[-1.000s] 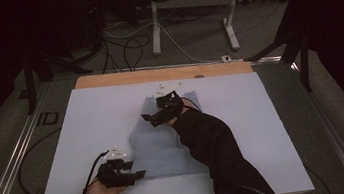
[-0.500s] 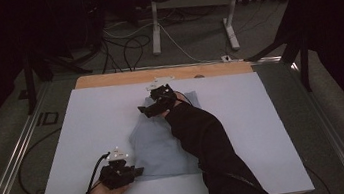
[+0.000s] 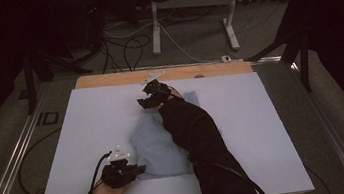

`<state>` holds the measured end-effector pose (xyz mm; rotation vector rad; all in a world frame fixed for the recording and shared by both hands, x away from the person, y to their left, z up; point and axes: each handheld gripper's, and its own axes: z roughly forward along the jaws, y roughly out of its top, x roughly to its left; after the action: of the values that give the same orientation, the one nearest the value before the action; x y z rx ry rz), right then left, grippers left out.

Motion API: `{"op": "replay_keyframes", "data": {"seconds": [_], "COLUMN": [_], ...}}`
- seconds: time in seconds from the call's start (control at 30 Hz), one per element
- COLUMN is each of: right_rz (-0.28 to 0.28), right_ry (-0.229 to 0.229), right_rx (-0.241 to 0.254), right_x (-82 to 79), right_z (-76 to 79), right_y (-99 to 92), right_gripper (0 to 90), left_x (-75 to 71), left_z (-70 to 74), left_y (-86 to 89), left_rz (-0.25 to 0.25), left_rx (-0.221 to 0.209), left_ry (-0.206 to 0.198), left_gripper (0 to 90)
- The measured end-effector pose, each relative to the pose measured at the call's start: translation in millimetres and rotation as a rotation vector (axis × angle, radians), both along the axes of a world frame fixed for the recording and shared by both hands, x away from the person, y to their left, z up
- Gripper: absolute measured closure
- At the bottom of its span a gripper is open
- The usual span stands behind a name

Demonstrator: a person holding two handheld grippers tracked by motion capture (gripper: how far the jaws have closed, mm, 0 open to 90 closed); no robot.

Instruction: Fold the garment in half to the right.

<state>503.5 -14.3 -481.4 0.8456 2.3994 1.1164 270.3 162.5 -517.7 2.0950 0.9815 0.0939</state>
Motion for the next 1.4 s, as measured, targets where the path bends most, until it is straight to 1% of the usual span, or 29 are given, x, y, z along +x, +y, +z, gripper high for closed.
{"op": "replay_keyframes", "data": {"seconds": [0.07, 0.13, 0.2, 0.27, 0.33, 0.43, 0.53, 0.57, 0.7, 0.73, 0.77, 0.83, 0.9, 1.0, 1.03, 1.1, 1.13, 1.2, 1.23, 1.27, 1.3, 1.4], "right_rz": [-0.022, -0.052, -0.078, -0.084, -0.094, -0.110, -0.125, -0.125, -0.141, -0.137, -0.138, -0.119, -0.110, -0.095, -0.082, -0.080, -0.080, -0.070, -0.067, -0.064, -0.060, -0.050], "right_ry": [0.011, 0.026, 0.029, 0.050, 0.049, 0.063, 0.069, 0.069, 0.085, 0.099, 0.106, 0.115, 0.111, 0.120, 0.116, 0.113, 0.113, 0.098, 0.099, 0.100, 0.104, 0.090], "right_rx": [-0.005, -0.032, -0.041, -0.040, -0.072, -0.090, -0.138, -0.138, -0.180, -0.178, -0.186, -0.217, -0.220, -0.220, -0.231, -0.243, -0.241, -0.256, -0.256, -0.245, -0.243, -0.269], "right_x": [5.5, 11.1, 15.6, 19.5, 21.9, 24.7, 26.6, 26.6, 28.2, 28.6, 28.7, 29.4, 29.4, 28.5, 28.7, 27.6, 27.3, 26.9, 26.8, 27.0, 27.1, 26.3], "right_z": [-2.6, -4.8, -6.9, -10.4, -14.1, -19.5, -25.6, -25.6, -31.2, -32.0, -33.3, -35.9, -35.9, -35.8, -35.4, -35.1, -35.1, -34.9, -34.1, -33.2, -31.4, -28.6], "right_y": [2.7, 5.7, 7.2, 8.9, 12.9, 17.3, 22.1, 22.1, 22.8, 22.1, 22.0, 21.0, 19.9, 20.8, 21.0, 22.6, 22.9, 22.7, 22.3, 21.7, 21.1, 20.9], "right_gripper": [41.6, 44.0, 46.7, 49.2, 49.5, 49.9, 51.0, 51.0, 51.2, 51.7, 52.4, 53.8, 57.1, 64.7, 67.2, 71.5, 73.9, 78.0, 80.9, 86.6, 87.0, 87.6], "left_x": [0.1, 0.1, 0.1, -0.3, -0.2, -0.3, -1.0, -1.0, -1.1, -1.4, -1.6, -1.5, -1.1, -1.3, -1.0, -1.2, -1.4, -1.3, -1.0, -0.7, -0.4, 0.2], "left_z": [0.1, 0.5, 1.0, 1.3, 1.5, 1.8, 1.9, 1.9, 2.0, 2.0, 1.8, 1.5, 1.3, 1.1, 0.9, 0.7, 0.6, 0.5, 0.4, 0.2, -0.1, 0.3], "left_y": [-0.1, -1.0, -1.8, -2.8, -3.6, -4.0, -4.6, -4.6, -4.8, -5.0, -5.2, -5.4, -5.4, -5.8, -5.9, -5.6, -5.5, -5.2, -5.1, -4.7, -4.4, -4.3], "left_rz": [0.003, -0.004, -0.005, -0.009, -0.013, -0.014, -0.017, -0.017, -0.018, -0.017, -0.017, -0.020, -0.018, -0.021, -0.022, -0.019, -0.018, -0.020, -0.019, -0.019, -0.016, -0.018], "left_rx": [-0.005, -0.006, -0.005, -0.002, -0.001, -0.002, 0.001, 0.001, 0.001, 0.001, 0.001, 0.001, 0.000, 0.001, 0.000, -0.001, -0.001, 0.001, -0.001, -0.002, -0.005, -0.006], "left_ry": [0.001, -0.003, -0.002, -0.002, -0.005, -0.003, -0.006, -0.006, -0.004, -0.004, -0.004, -0.005, -0.003, -0.004, -0.002, -0.001, -0.002, -0.001, -0.001, 0.000, 0.003, 0.005], "left_gripper": [85.8, 85.8, 85.9, 85.9, 85.9, 85.9, 85.9, 85.9, 86.0, 85.9, 85.9, 85.9, 85.9, 86.0, 85.9, 85.9, 85.9, 85.9, 85.9, 85.9, 86.0, 86.0]}}
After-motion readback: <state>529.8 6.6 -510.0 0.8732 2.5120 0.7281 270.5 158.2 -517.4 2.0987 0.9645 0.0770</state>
